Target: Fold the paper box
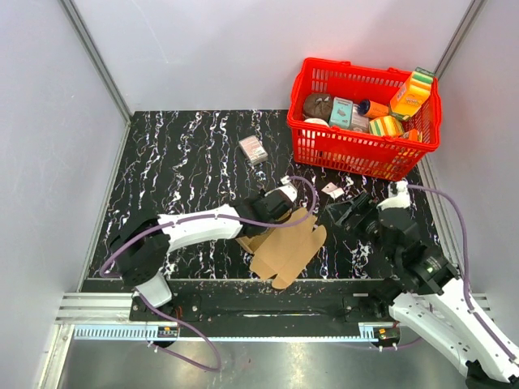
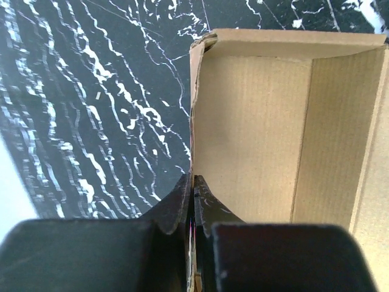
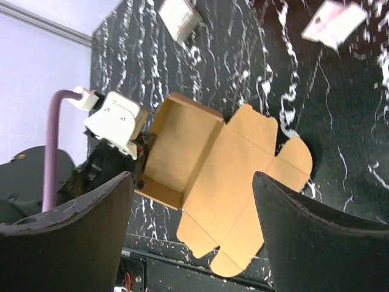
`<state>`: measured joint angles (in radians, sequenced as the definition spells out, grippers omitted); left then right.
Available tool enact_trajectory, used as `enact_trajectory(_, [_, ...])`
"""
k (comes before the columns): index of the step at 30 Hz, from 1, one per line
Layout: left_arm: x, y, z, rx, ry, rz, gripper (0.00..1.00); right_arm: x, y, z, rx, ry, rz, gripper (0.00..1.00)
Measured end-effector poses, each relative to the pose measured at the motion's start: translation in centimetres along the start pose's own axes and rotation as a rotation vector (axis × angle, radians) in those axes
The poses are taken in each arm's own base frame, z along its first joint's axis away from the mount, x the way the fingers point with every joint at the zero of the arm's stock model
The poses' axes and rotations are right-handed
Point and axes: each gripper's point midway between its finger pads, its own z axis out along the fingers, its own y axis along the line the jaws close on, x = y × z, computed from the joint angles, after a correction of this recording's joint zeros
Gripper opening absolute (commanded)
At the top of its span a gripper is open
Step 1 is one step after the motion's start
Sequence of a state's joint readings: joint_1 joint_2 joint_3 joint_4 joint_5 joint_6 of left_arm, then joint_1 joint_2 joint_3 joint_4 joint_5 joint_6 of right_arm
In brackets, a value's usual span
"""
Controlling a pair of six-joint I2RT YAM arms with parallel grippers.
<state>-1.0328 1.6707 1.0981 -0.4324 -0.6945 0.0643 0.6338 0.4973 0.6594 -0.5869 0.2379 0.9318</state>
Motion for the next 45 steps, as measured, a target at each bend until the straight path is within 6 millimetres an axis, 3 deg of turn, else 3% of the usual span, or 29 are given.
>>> enact_trajectory(3, [0.2, 0.1, 0.2, 0.057, -0.002, -0.095, 0.0, -2.1, 1.8, -1.1, -0.032, -0.046, -0.043, 0.85])
enact_trajectory(6, [1.0, 0.1, 0.2, 0.12, -0.002, -0.207, 0.0, -3.2, 2.5, -2.0, -0.038, -0.07, -0.079, 0.85])
enact_trajectory(14, [2.4, -1.8, 0.8, 0.262, 0.017, -0.452, 0.0, -2.8, 1.1, -3.1, -0.015, -0.054, -0.106, 0.85])
enact_trajectory(23, [1.5, -5.5, 0.8, 0.411, -0.009, -0.714, 0.0, -1.7, -0.5, -3.3, 0.018, -0.029, -0.107, 0.85])
enact_trajectory(31, [1.2, -6.3, 0.9, 0.432, -0.015, -0.842, 0.0, -1.5, -1.1, -3.6, 0.035, -0.022, -0.106, 0.84])
enact_trajectory(35, [2.0, -6.5, 1.2, 0.416, 0.0, -0.865, 0.01, -1.0, -1.8, -3.1, 0.082, 0.001, -0.115, 0.84])
enact_trajectory(39, [3.1, -6.5, 1.4, 0.393, 0.019, -0.883, 0.01, -0.2, -2.8, -1.3, 0.182, 0.058, -0.159, 0.84])
enact_trajectory(45, [4.2, -6.1, 1.2, 0.359, 0.017, -0.914, 0.03, -0.7, -4.1, 0.9, 0.297, 0.055, -0.224, 0.84])
